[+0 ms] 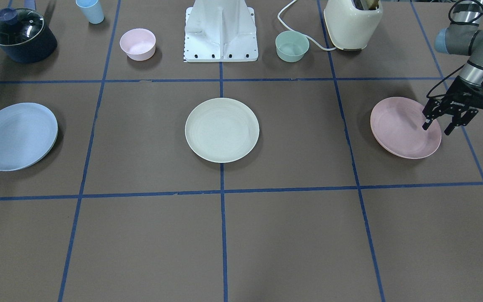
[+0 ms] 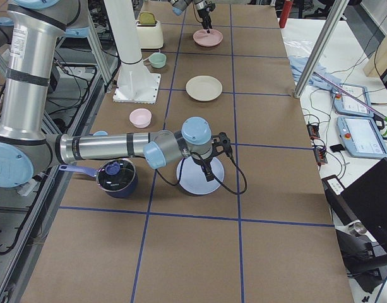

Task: Stack three plates with pink and blue
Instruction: 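Grip the rim of the pink plate with the left gripper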

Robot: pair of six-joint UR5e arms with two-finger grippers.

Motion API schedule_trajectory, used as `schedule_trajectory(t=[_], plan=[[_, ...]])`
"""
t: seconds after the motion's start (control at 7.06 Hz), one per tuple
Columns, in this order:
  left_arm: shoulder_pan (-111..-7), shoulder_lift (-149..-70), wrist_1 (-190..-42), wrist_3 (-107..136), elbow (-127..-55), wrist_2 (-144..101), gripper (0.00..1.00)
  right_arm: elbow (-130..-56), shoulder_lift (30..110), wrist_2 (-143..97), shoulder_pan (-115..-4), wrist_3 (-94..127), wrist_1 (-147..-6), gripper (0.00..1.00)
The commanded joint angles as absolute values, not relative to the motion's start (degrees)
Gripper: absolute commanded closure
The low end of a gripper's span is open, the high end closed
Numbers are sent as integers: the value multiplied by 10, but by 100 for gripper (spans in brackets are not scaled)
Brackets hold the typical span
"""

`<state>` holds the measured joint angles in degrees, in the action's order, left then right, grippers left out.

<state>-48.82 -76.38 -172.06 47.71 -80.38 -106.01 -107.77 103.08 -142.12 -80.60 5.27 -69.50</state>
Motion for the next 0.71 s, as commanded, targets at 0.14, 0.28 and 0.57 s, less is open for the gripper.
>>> schedule_trajectory(t=[0.14,0.28,0.57], plan=[[-490,-763,-1724,473,-823,-1079,100,-1078,1033,-1422,-806,52,-694,0],[-494,-761,-1722,473,-843,-1114,100,-1078,1033,-1423,-806,52,-693,0],[-514,-766,-1696,473,-895,-1166,100,-1078,1040,-1425,-806,53,-679,0]])
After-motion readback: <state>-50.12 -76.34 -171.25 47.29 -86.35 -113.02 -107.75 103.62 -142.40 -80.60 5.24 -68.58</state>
